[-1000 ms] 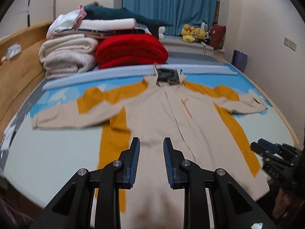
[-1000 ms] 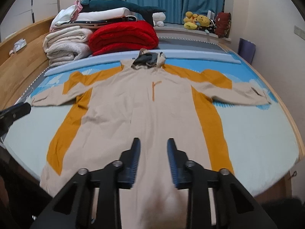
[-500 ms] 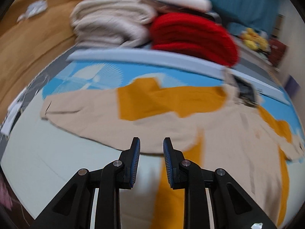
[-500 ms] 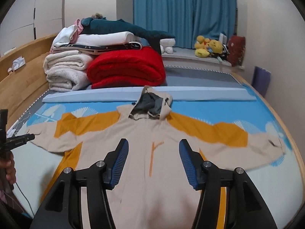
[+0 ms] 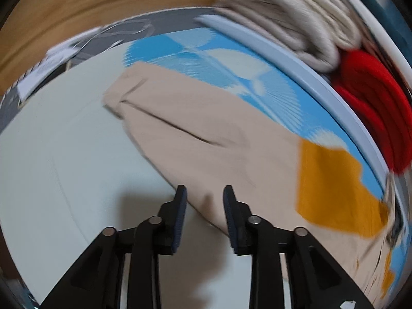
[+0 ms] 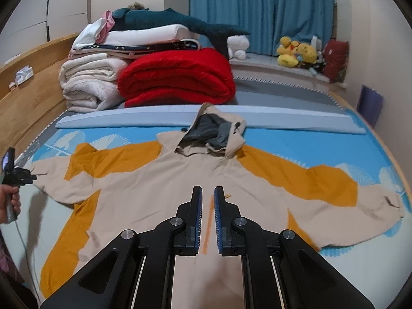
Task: Fold large clothes
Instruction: 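Reach the left tool to a jacket sleeve cuff and close on it, then fold the held sleeve across the jacket body with the left tool, then release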
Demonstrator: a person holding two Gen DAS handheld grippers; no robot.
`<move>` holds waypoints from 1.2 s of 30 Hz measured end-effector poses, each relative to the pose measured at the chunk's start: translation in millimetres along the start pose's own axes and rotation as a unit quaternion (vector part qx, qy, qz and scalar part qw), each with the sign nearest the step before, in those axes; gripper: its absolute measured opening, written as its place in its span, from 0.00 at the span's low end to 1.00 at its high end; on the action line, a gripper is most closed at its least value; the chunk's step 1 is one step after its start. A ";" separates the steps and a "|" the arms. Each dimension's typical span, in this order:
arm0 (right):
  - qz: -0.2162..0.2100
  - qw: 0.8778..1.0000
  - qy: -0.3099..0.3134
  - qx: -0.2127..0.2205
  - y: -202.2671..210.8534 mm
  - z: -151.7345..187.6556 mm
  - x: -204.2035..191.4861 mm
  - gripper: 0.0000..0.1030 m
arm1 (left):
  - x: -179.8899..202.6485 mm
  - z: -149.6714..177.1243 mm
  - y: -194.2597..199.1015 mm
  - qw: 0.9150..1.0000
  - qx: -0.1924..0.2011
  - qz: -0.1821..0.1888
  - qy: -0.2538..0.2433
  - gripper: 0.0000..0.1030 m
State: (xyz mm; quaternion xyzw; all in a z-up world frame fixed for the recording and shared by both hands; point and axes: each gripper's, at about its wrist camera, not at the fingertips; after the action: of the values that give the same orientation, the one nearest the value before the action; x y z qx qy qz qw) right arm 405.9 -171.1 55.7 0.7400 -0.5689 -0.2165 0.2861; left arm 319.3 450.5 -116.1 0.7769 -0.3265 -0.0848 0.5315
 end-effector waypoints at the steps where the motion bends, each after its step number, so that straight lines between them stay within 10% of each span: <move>1: 0.000 1.000 0.001 -0.006 -3.6 0.0 -1.0 0.14 | -11.2 -5.9 -5.5 1.000 -0.002 0.001 0.020 0.33; 4: -0.008 1.000 0.004 -0.026 -16.9 5.4 -4.0 0.32 | -39.3 -18.2 -21.6 0.998 -0.010 0.005 0.067 0.35; 11: -0.019 0.998 -0.010 -0.067 -43.1 17.4 -6.7 0.34 | -81.5 -36.9 -50.9 0.990 -0.013 0.029 0.140 0.35; 14: -0.022 0.997 -0.010 -0.079 -49.9 21.3 -10.2 0.34 | -79.6 -41.7 -52.3 0.991 -0.004 0.031 0.128 0.28; 16: -0.023 0.996 -0.013 -0.086 -51.8 22.5 -10.5 0.30 | -75.6 -44.9 -54.3 0.992 -0.008 0.036 0.116 0.00; 18: -0.027 0.995 -0.022 -0.092 -53.5 22.7 -8.8 0.11 | -68.1 -47.4 -44.8 0.994 0.010 0.024 0.107 0.00; 24: -0.011 0.994 -0.037 -0.103 -54.8 21.8 1.0 0.08 | 7.0 -54.3 22.5 0.994 0.098 0.042 0.021 0.00; 30: -0.014 0.990 -0.051 -0.133 -60.4 28.3 10.8 0.13 | 130.7 -9.7 106.9 0.972 0.143 0.150 -0.114 0.00; 36: -0.019 0.987 -0.076 -0.137 -55.3 31.0 23.5 0.15 | 249.2 95.2 152.4 0.924 0.096 0.264 -0.260 0.00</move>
State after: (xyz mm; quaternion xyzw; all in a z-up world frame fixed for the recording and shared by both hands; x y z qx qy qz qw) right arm 431.8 -188.9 -4.2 0.6858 -0.5398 -0.3532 0.3370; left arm 402.6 194.5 31.8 0.6603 -0.6534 -0.1087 0.3540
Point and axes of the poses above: each gripper's, at about its wrist camera, not at the fingertips, and y roughly against the way its jaws point, x to its right, z to its underside
